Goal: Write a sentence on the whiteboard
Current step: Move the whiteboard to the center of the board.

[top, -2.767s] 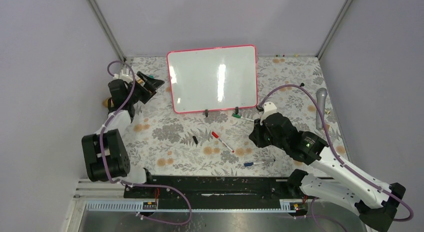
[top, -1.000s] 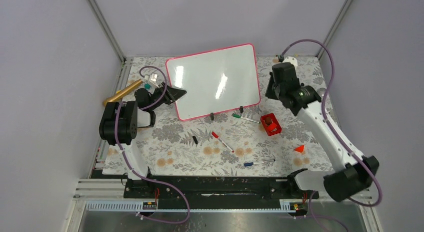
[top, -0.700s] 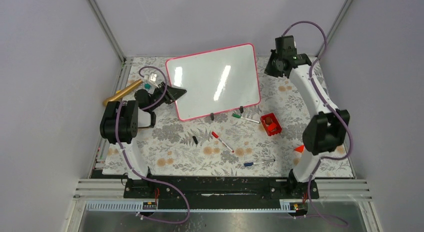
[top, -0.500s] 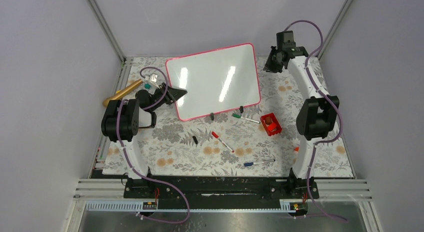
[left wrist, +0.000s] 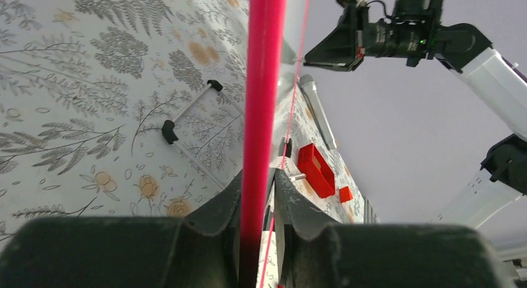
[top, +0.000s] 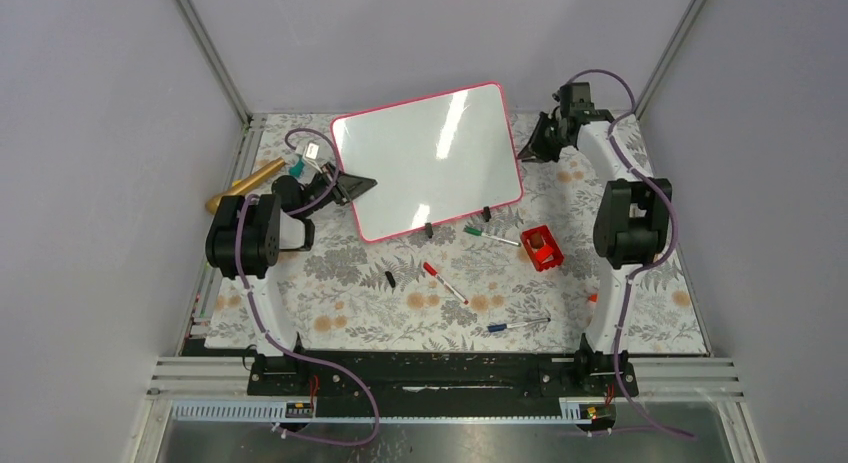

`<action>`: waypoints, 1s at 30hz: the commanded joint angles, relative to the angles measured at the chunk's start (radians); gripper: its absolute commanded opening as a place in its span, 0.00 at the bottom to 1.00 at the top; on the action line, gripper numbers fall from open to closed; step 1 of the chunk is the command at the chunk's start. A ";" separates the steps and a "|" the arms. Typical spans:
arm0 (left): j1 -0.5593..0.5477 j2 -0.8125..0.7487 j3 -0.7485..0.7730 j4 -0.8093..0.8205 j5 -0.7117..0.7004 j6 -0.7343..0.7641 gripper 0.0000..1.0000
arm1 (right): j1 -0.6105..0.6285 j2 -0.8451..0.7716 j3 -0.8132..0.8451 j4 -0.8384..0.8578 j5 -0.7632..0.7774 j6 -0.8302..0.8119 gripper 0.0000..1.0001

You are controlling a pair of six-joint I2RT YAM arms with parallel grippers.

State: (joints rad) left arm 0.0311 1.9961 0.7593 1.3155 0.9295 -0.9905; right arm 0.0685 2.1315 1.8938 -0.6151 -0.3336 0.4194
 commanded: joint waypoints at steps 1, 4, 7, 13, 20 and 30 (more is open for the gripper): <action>-0.063 0.009 0.022 0.065 0.043 0.009 0.15 | 0.028 -0.158 -0.183 0.066 -0.184 -0.005 0.00; -0.088 -0.006 0.001 0.064 0.045 0.026 0.10 | 0.027 -0.231 -0.301 0.111 -0.199 -0.008 0.00; -0.102 -0.022 -0.032 0.064 0.056 0.042 0.06 | 0.028 -0.301 -0.408 0.145 -0.203 -0.012 0.00; -0.136 -0.063 -0.114 0.065 0.079 0.101 0.00 | 0.028 -0.451 -0.616 0.225 -0.212 0.007 0.00; -0.159 -0.096 -0.181 0.083 0.094 0.109 0.00 | 0.028 -0.557 -0.726 0.233 -0.172 0.014 0.00; -0.149 -0.140 -0.188 0.060 0.099 0.111 0.09 | -0.016 -0.652 -0.632 0.149 0.006 -0.011 0.00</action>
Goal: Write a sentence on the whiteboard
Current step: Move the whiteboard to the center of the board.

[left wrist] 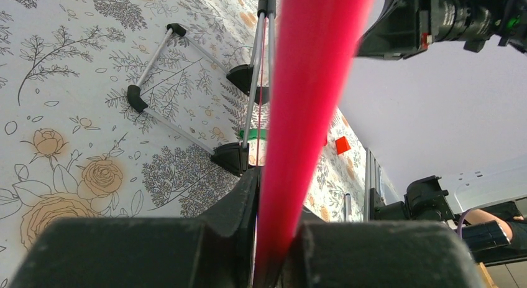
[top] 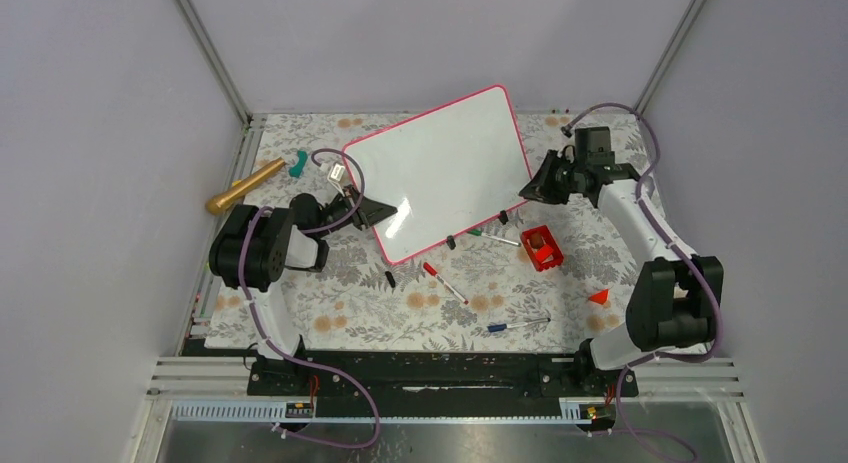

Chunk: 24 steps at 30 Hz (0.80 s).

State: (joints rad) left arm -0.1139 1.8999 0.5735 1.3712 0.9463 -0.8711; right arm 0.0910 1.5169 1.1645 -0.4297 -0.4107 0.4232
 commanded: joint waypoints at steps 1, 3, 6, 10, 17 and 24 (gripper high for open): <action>0.002 -0.044 -0.001 0.003 0.081 -0.010 0.13 | -0.049 -0.030 0.123 -0.045 0.094 -0.014 0.00; 0.014 -0.047 0.003 0.000 0.068 -0.017 0.32 | -0.070 0.002 0.184 -0.059 0.120 -0.015 0.00; 0.035 -0.052 0.007 -0.003 0.041 -0.032 0.49 | -0.084 0.069 0.272 -0.079 0.140 -0.010 0.00; 0.068 -0.081 -0.012 -0.007 -0.028 -0.058 0.61 | -0.121 0.193 0.404 -0.099 0.141 -0.003 0.00; 0.113 -0.175 -0.055 -0.112 -0.142 -0.049 0.67 | -0.189 0.488 0.728 -0.165 -0.045 0.035 0.00; 0.114 -0.268 -0.085 -0.196 -0.231 -0.024 0.60 | -0.215 0.936 1.302 -0.390 -0.371 0.084 0.00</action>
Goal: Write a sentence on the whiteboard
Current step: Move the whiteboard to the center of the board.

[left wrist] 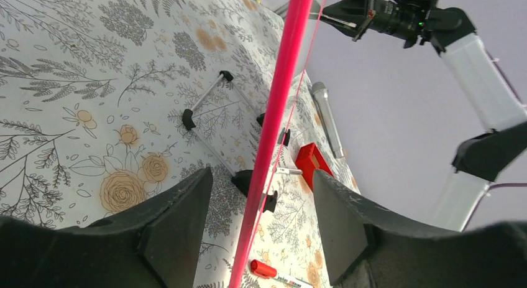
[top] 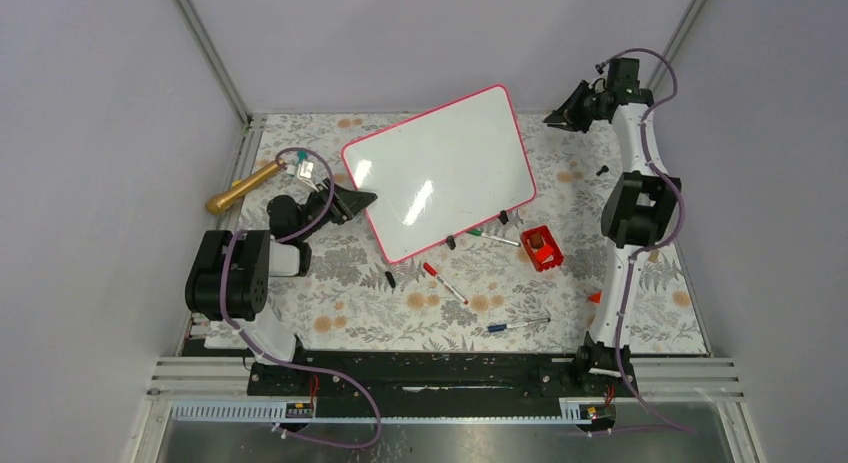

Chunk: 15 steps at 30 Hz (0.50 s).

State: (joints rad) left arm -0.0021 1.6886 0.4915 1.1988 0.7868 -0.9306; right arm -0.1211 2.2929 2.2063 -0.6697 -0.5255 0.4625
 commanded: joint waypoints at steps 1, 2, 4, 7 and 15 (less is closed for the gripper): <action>0.000 -0.061 0.007 -0.039 -0.069 0.045 0.59 | -0.003 0.195 0.287 -0.138 -0.311 0.066 0.00; 0.000 -0.060 0.017 -0.052 -0.066 0.051 0.58 | -0.003 0.214 0.283 -0.105 -0.357 0.093 0.00; -0.002 -0.049 0.035 -0.060 -0.061 0.048 0.56 | 0.000 0.215 0.218 -0.016 -0.412 0.145 0.00; -0.004 -0.025 0.051 -0.023 -0.052 0.026 0.52 | 0.017 0.210 0.128 0.106 -0.471 0.207 0.00; -0.010 0.001 0.095 -0.040 -0.032 0.047 0.41 | 0.063 0.231 0.065 0.148 -0.470 0.225 0.00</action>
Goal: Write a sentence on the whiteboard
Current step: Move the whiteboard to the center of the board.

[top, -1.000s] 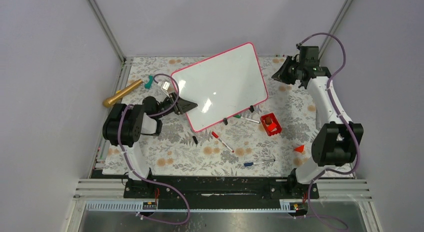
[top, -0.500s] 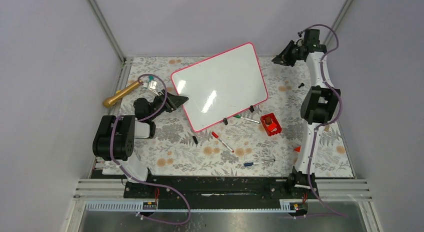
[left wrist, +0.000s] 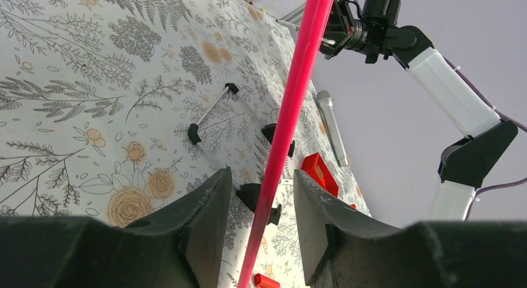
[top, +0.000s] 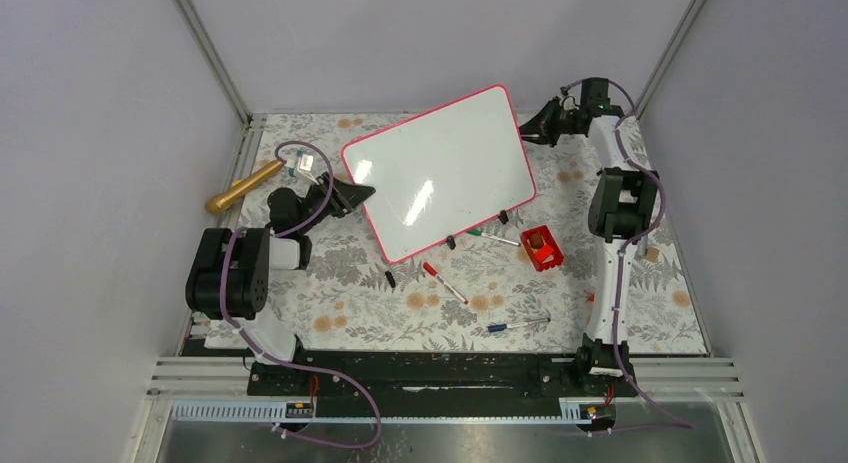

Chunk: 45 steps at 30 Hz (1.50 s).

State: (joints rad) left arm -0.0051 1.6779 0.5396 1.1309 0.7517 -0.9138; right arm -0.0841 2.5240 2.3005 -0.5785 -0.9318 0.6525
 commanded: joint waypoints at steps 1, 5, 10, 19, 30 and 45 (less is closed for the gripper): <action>-0.010 0.018 0.058 0.010 0.008 0.042 0.40 | 0.029 -0.001 -0.040 0.058 -0.062 0.034 0.00; -0.018 0.059 0.088 0.011 0.021 0.051 0.33 | 0.034 -0.037 -0.138 0.070 -0.075 0.031 0.00; -0.034 0.099 0.116 0.032 0.047 0.059 0.25 | 0.034 -0.217 -0.506 0.363 -0.111 0.146 0.00; -0.068 0.080 0.104 0.045 0.080 0.098 0.24 | 0.033 -0.413 -0.787 0.420 -0.058 0.095 0.00; -0.096 -0.012 0.033 -0.018 0.084 0.173 0.24 | 0.033 -0.577 -1.032 0.414 0.039 0.003 0.00; -0.094 -0.120 0.004 -0.141 -0.009 0.231 0.57 | -0.062 -0.714 -1.051 0.333 0.218 0.000 0.00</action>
State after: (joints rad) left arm -0.1074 1.6356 0.5533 1.0218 0.7986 -0.7216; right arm -0.1131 1.8965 1.2415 -0.1902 -0.7486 0.6590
